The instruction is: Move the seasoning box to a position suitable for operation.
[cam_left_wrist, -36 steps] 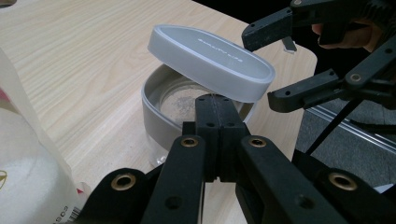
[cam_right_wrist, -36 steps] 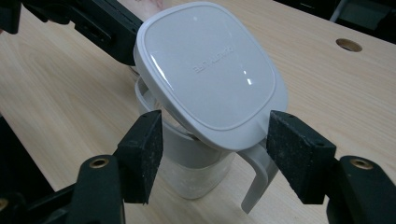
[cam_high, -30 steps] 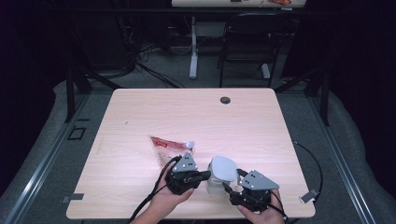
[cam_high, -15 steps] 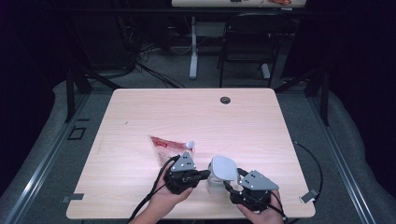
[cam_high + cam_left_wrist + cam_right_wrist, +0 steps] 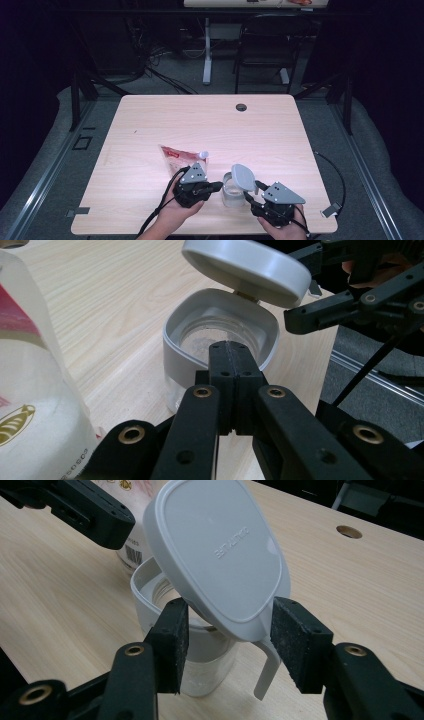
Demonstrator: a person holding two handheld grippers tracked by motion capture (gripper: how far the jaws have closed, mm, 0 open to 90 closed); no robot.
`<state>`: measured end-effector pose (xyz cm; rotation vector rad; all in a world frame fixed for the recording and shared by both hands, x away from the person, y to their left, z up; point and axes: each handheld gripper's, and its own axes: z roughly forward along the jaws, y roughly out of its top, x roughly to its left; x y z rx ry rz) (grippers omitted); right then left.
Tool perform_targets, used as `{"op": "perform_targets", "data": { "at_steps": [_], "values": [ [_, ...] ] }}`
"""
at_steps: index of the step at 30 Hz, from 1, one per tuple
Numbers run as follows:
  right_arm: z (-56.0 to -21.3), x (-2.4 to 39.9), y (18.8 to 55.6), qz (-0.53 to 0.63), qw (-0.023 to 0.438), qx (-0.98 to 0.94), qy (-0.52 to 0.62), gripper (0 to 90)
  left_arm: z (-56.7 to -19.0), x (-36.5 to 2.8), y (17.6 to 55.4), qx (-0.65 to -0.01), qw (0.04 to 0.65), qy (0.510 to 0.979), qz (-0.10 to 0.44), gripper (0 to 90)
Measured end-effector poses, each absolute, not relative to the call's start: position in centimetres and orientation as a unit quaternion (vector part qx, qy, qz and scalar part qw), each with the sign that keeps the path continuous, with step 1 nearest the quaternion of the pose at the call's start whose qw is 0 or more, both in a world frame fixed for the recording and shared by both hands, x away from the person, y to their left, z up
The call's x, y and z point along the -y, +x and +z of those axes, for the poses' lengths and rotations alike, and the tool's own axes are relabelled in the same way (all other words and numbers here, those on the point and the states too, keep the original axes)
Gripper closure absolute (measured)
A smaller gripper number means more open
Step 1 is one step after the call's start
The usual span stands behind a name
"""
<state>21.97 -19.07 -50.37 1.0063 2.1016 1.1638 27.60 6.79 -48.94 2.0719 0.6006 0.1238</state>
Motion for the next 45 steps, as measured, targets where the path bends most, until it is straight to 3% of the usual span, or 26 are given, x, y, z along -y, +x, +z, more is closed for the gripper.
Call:
{"op": "perform_targets", "data": {
  "at_steps": [3, 14, 45],
  "values": [
    [-50.2, 19.5, 21.9, 0.44, 0.256, -0.772, 0.38, 59.2, -48.9, -7.0, 27.6, -0.247, 0.472, 0.845, 0.051, 89.9],
    [-50.1, 20.1, 21.8, 0.449, 0.256, -0.764, 0.386, 70.4, -49.0, -7.9, 27.6, -0.256, 0.469, 0.844, 0.055, 89.7],
    [-50.2, 22.5, 25.4, 0.46, 0.246, -0.737, 0.43, 78.7, -49.2, -10.1, 27.3, -0.277, 0.462, 0.84, 0.068, 87.4]
  ]
}}
